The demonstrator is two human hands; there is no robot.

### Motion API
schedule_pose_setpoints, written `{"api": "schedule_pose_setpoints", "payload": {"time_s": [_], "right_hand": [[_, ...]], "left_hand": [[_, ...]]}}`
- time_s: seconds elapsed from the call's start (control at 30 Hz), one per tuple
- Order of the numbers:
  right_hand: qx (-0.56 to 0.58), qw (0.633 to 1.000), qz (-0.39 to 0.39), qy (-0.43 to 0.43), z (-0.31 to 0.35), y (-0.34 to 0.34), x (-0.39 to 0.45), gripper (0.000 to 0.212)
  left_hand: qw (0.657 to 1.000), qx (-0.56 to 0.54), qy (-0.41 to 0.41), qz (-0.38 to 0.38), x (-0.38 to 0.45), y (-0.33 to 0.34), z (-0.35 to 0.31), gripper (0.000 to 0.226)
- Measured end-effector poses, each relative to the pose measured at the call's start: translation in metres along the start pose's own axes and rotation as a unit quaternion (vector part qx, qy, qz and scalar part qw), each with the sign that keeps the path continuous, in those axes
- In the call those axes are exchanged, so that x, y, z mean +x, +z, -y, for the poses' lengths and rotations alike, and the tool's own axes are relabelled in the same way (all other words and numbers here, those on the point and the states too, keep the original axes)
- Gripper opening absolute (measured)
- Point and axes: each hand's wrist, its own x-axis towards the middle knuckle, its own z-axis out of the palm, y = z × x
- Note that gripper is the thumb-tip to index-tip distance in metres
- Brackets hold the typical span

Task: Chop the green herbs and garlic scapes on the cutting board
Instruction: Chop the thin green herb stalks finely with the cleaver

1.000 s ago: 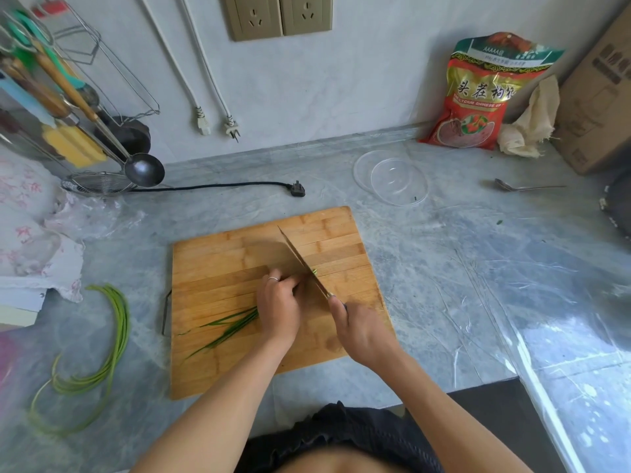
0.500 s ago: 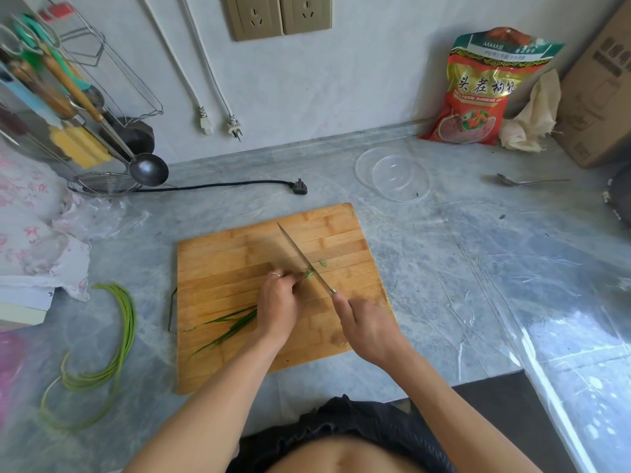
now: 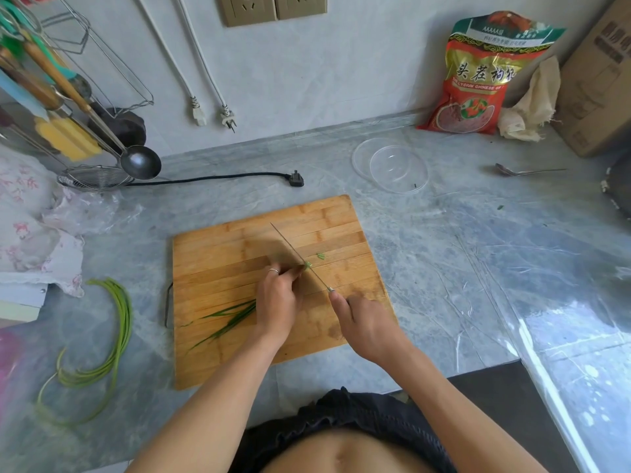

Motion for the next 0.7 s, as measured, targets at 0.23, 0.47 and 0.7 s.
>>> {"api": "schedule_pose_setpoints", "payload": {"time_s": [0.23, 0.47, 0.7], "right_hand": [[0.040, 0.995, -0.091, -0.011, 0.002, -0.012, 0.014, 0.055], [0.009, 0.998, -0.055, 0.012, -0.008, -0.004, 0.018, 0.059], [0.005, 1.000, -0.031, -0.002, -0.010, -0.002, 0.012, 0.057]], "left_hand": [[1.000, -0.010, -0.012, -0.006, 0.001, 0.002, -0.003, 0.030], [1.000, 0.001, 0.006, 0.000, 0.003, 0.004, 0.001, 0.037], [0.999, -0.047, -0.004, -0.018, 0.001, 0.007, 0.008, 0.022]]}}
